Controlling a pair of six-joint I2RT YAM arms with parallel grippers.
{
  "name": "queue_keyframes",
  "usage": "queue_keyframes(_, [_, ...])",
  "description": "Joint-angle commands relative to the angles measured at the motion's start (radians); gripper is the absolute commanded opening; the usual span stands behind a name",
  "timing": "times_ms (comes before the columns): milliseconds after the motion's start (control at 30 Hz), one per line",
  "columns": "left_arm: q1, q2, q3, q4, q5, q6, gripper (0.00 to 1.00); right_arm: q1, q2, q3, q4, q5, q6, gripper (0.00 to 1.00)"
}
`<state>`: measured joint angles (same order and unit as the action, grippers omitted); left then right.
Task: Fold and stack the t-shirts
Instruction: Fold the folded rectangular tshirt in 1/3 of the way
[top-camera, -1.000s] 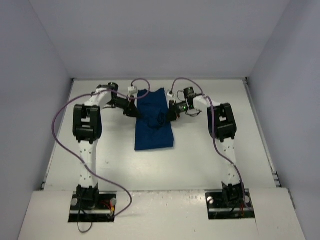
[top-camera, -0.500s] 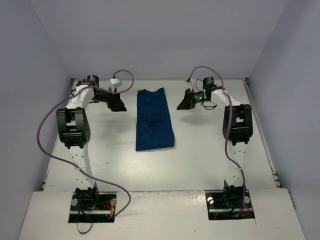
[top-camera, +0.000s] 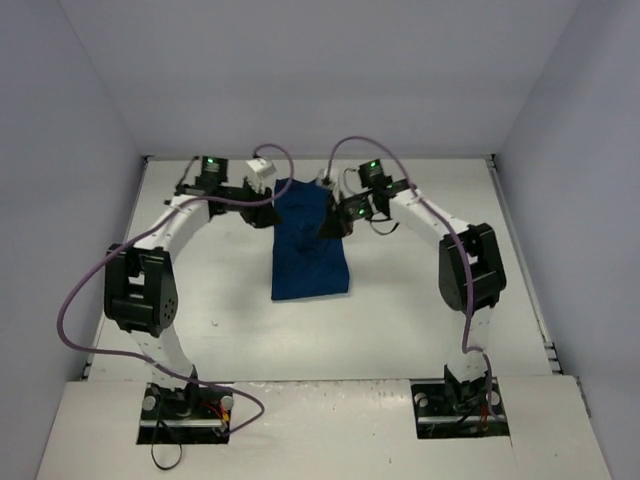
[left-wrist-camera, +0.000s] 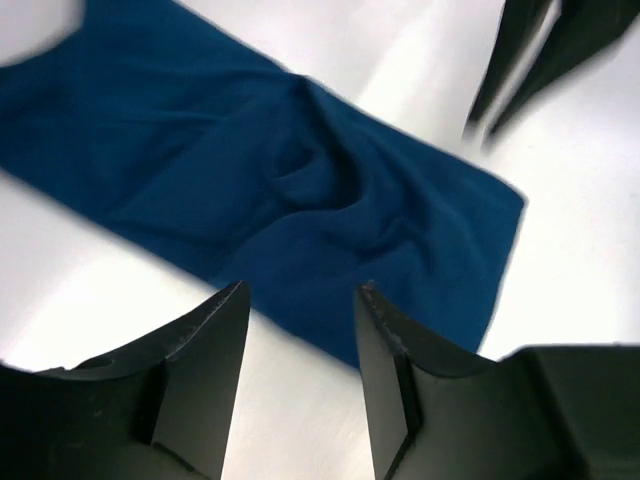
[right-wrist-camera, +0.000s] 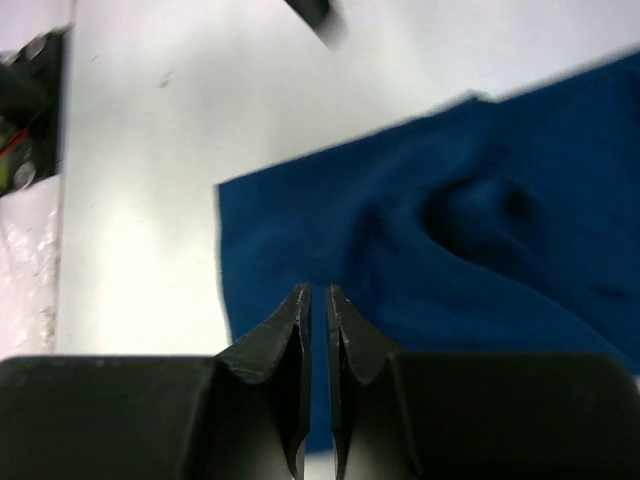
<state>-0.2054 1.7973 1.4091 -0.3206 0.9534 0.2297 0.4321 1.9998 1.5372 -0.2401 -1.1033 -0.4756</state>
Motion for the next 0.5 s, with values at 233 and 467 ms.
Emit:
queue_keyframes(233, [-0.113,0.247,0.101,0.498,-0.005,-0.697,0.24,-0.059,0.004,-0.134,0.019,-0.052,-0.045,0.00])
queue_keyframes(467, [-0.114,0.322,0.110,0.598,-0.043,-0.721,0.21,-0.037,-0.058,-0.267,0.021,-0.053,-0.083,0.00])
